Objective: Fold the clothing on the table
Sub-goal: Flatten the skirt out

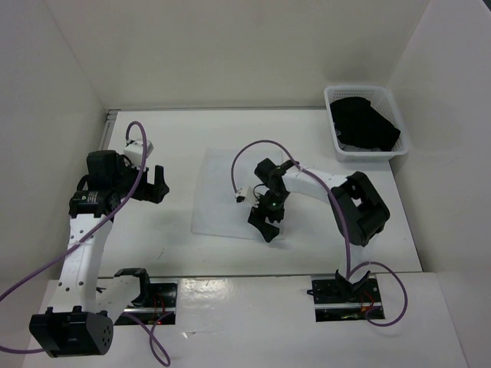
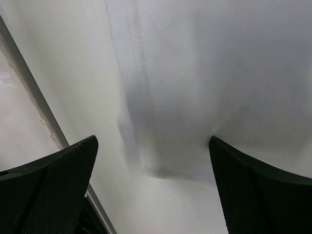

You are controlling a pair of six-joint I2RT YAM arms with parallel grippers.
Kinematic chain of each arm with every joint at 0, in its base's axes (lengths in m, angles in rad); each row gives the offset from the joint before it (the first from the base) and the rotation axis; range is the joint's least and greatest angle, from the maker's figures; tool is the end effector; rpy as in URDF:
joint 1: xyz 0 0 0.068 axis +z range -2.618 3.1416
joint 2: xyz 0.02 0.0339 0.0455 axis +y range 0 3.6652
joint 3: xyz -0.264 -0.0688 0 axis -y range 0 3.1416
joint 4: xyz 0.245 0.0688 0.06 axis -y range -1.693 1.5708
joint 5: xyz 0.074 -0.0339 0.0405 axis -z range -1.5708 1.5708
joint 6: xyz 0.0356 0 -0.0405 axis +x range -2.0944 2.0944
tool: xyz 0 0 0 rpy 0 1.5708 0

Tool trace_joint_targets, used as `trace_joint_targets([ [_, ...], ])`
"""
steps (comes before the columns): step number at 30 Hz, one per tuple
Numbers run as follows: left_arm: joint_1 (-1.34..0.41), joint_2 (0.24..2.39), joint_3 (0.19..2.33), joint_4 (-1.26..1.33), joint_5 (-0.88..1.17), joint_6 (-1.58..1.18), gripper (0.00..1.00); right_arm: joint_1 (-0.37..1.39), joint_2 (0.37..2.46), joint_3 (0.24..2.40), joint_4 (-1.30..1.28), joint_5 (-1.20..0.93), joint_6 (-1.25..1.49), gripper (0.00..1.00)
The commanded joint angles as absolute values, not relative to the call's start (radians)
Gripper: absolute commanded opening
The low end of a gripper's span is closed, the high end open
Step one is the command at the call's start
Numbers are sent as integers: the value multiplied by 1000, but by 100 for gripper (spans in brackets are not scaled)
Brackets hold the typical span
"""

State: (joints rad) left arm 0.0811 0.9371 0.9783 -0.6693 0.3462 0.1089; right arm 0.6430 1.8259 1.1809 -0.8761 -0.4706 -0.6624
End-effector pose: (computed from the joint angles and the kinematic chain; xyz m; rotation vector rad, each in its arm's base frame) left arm 0.1933 0.0036 0.3331 0.2225 2.1576 -0.2716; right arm 0.2494 0.2070 0.1640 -1.8385 2.3755 0.7194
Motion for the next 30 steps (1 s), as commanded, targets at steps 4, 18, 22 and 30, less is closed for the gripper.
trace_joint_targets([
  [4, 86, 930, 974, -643, 350, 129, 100, 660, 1822, 1177, -925, -518, -687, 99],
  [18, 86, 940, 974, -643, 359, 129, 100, 618, 1658, 1149, -828, -472, -634, 99],
  [22, 86, 951, 974, -643, 359, 129, 100, 571, 1589, 1140, -775, -444, -583, 99],
  [30, 86, 969, 974, -643, 359, 129, 100, 511, 1516, 1106, -625, -281, -459, 99],
])
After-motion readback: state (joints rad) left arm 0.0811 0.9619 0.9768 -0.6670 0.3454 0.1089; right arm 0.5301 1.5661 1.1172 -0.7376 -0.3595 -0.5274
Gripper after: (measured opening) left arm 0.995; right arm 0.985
